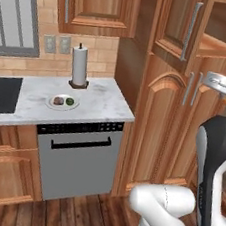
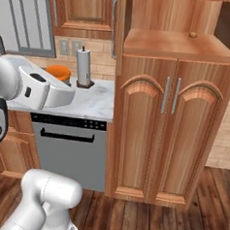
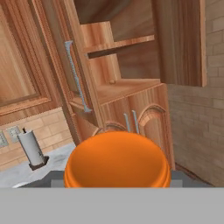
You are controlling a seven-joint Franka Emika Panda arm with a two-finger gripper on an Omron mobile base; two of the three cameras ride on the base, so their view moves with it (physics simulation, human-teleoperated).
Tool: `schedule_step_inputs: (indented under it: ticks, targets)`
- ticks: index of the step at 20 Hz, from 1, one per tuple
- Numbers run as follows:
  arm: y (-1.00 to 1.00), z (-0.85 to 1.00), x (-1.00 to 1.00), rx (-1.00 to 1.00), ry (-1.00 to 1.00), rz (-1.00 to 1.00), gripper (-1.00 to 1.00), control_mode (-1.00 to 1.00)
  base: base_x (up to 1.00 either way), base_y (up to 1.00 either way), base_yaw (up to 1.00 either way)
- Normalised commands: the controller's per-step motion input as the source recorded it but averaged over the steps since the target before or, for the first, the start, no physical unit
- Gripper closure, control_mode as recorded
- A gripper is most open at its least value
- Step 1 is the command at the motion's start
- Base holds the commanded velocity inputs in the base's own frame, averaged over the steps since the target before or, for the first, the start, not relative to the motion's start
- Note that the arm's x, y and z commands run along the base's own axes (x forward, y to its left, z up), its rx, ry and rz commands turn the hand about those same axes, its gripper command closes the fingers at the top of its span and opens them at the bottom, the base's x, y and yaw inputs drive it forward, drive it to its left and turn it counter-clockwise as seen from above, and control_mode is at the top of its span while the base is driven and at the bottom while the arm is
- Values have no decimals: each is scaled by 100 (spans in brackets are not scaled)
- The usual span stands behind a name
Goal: Pick the avocado and bread from the counter and place them on the plate. Then pick the jam from the cabinet and place it next to the plate. Lastly close the cabinet door.
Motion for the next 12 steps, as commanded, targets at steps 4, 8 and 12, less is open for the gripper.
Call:
schedule_step_inputs:
  ticks: [4, 8, 12]
  targets:
    - [0, 0, 0, 0, 0, 0, 100, 100, 0, 37, -2]
    - [0, 0, 0, 0, 0, 0, 100, 100, 0, 32, -2]
    - [0, 0, 0, 0, 0, 0, 100, 100, 6, 27, 0]
